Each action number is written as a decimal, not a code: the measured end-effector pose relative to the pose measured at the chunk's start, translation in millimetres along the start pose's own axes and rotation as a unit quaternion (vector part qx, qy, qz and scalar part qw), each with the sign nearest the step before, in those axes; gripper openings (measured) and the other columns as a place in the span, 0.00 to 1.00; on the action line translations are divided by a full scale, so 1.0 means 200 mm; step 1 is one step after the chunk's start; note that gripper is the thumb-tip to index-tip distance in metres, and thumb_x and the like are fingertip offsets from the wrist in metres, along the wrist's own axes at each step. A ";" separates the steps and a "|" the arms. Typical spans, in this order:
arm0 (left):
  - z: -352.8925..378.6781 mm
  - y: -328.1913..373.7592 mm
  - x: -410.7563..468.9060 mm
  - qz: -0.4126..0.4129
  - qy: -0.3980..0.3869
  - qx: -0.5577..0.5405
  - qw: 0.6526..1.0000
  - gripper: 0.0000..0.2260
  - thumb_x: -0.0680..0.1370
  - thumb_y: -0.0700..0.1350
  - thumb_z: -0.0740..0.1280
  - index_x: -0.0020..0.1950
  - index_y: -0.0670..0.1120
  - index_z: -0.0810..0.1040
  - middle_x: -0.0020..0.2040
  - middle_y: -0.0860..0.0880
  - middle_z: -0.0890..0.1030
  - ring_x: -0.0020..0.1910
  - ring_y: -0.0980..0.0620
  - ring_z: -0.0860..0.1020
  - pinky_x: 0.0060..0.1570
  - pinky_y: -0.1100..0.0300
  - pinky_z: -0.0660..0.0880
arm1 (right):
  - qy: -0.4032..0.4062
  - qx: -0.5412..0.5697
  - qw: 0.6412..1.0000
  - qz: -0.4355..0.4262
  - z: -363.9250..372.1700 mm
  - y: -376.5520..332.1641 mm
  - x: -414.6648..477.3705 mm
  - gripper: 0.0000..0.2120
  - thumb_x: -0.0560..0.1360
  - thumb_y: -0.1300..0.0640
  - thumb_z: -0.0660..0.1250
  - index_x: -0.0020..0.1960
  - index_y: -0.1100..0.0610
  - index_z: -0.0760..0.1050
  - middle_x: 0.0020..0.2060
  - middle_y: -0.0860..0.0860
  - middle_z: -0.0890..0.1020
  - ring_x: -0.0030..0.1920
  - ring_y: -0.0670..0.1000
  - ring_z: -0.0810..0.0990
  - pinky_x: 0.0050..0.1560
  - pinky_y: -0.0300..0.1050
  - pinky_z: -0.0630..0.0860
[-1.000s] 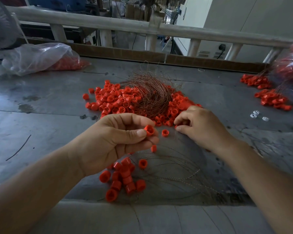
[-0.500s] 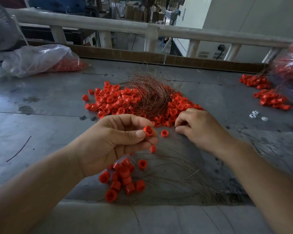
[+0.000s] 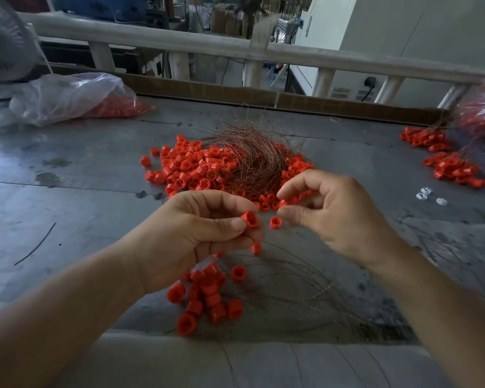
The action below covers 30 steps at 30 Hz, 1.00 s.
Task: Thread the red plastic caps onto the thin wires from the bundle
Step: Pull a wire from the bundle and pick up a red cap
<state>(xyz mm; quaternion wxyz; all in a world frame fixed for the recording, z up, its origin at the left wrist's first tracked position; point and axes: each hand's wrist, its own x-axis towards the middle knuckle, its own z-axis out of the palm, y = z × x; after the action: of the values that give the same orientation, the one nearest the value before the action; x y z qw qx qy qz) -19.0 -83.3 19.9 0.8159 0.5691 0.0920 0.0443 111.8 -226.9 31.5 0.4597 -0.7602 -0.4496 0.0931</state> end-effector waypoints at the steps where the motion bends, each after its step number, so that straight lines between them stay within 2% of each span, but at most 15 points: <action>1: 0.00 0.00 0.00 0.007 0.006 0.007 1.000 0.09 0.63 0.34 0.66 0.39 0.41 0.84 0.38 0.41 0.83 0.37 0.49 0.83 0.35 0.64 0.79 | -0.010 0.028 1.000 -0.001 0.01 -0.01 -0.01 0.13 0.63 0.62 0.75 0.39 0.47 0.76 0.34 0.46 0.81 0.35 0.45 0.81 0.40 0.37 0.79; 4: 0.01 -0.01 0.00 0.027 0.025 0.028 0.999 0.10 0.62 0.35 0.67 0.40 0.41 0.84 0.38 0.42 0.84 0.38 0.50 0.83 0.35 0.65 0.78 | -0.021 0.091 0.996 -0.014 0.05 -0.03 -0.03 0.12 0.61 0.59 0.74 0.41 0.46 0.78 0.35 0.44 0.82 0.37 0.42 0.81 0.40 0.33 0.77; 7: 0.02 -0.01 0.00 0.044 0.041 0.045 0.997 0.11 0.62 0.36 0.67 0.40 0.43 0.85 0.38 0.43 0.84 0.38 0.50 0.83 0.35 0.66 0.78 | -0.036 0.146 0.989 -0.014 0.06 -0.03 -0.04 0.13 0.66 0.66 0.71 0.41 0.47 0.79 0.36 0.46 0.84 0.39 0.44 0.83 0.42 0.34 0.78; 10: 0.02 -0.01 0.00 0.058 0.053 0.053 0.996 0.11 0.62 0.36 0.67 0.41 0.43 0.84 0.39 0.43 0.84 0.38 0.50 0.83 0.35 0.66 0.78 | -0.023 0.181 0.983 -0.006 0.07 -0.03 -0.03 0.13 0.67 0.67 0.69 0.42 0.49 0.78 0.36 0.47 0.83 0.40 0.45 0.83 0.42 0.35 0.78; 15: 0.03 -0.01 0.00 0.068 0.068 0.057 0.994 0.09 0.62 0.36 0.67 0.38 0.43 0.84 0.38 0.44 0.84 0.36 0.51 0.83 0.34 0.66 0.78 | -0.018 0.231 0.973 0.000 0.08 -0.03 -0.03 0.09 0.64 0.59 0.67 0.43 0.51 0.79 0.36 0.47 0.84 0.38 0.46 0.83 0.39 0.34 0.77; 21: 0.03 -0.01 0.00 0.073 0.082 0.063 0.992 0.07 0.62 0.36 0.67 0.36 0.43 0.83 0.37 0.42 0.83 0.36 0.49 0.83 0.34 0.65 0.78 | -0.012 0.208 0.978 -0.015 0.10 -0.02 -0.04 0.10 0.63 0.56 0.68 0.44 0.48 0.78 0.36 0.45 0.83 0.39 0.45 0.83 0.40 0.33 0.77; 26: 0.03 -0.01 -0.01 0.077 0.089 0.084 0.989 0.08 0.61 0.37 0.68 0.37 0.44 0.84 0.37 0.42 0.84 0.37 0.49 0.83 0.35 0.65 0.78 | 0.010 0.129 0.990 -0.056 0.12 -0.03 -0.05 0.09 0.64 0.54 0.68 0.43 0.44 0.78 0.38 0.41 0.83 0.41 0.43 0.82 0.43 0.35 0.78; 30: 0.04 -0.01 0.00 0.086 0.098 0.101 0.986 0.08 0.61 0.38 0.68 0.36 0.45 0.84 0.36 0.43 0.84 0.36 0.50 0.83 0.35 0.65 0.78 | 0.024 0.067 0.993 -0.095 0.13 -0.04 -0.06 0.10 0.67 0.60 0.71 0.44 0.47 0.78 0.39 0.42 0.83 0.41 0.40 0.81 0.43 0.31 0.76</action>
<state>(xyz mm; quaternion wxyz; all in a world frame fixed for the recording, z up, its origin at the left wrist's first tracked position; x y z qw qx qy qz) -17.1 -90.8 19.9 0.7342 0.6474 0.1263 0.1609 85.8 -219.4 19.3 0.5266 -0.6836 -0.5016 0.0608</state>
